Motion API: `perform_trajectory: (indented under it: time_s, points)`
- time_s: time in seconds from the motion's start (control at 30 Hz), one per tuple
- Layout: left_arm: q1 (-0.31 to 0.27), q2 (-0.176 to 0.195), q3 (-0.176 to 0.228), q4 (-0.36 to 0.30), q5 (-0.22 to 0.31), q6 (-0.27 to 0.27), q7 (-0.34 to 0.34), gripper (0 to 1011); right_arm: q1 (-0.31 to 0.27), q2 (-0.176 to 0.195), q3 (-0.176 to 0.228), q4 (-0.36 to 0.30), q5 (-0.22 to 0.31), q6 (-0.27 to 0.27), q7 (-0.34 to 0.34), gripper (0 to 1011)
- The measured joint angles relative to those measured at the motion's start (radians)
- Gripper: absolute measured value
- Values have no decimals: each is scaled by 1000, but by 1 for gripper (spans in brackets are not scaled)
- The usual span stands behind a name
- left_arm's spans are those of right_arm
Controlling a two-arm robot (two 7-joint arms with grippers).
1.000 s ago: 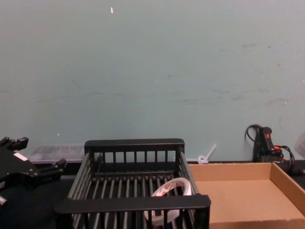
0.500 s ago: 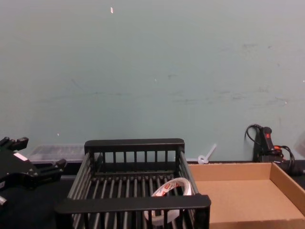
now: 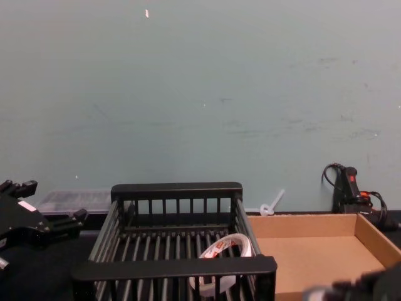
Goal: Pick up the white tape and place it into the black box , Pick up the silver tape and place it into the brown box.
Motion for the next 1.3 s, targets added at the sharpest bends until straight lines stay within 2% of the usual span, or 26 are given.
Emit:
perform_trajectory:
  time_s: [0.3,0.47,0.6,0.8,1.07,1.3]
  points:
    - [0,0,0,0,0,0,0,1001,42,-40,40,36,-7,-10,-60,161]
    - [0,0,0,0,0,0,0,1001,72,-66,53,73,-21,-10,-82,161]
    - [0,0,0,0,0,0,0,1001,108,-98,63,131,-28,-10,-91,161]
    - [0,0,0,0,0,0,0,1001,172,-146,60,229,-58,-22,-100,161]
    - [0,0,0,0,0,0,0,1001,252,-205,34,359,-117,-36,-109,161]
    - [0,0,0,0,0,0,0,1001,276,-231,31,408,-142,-41,-113,161]
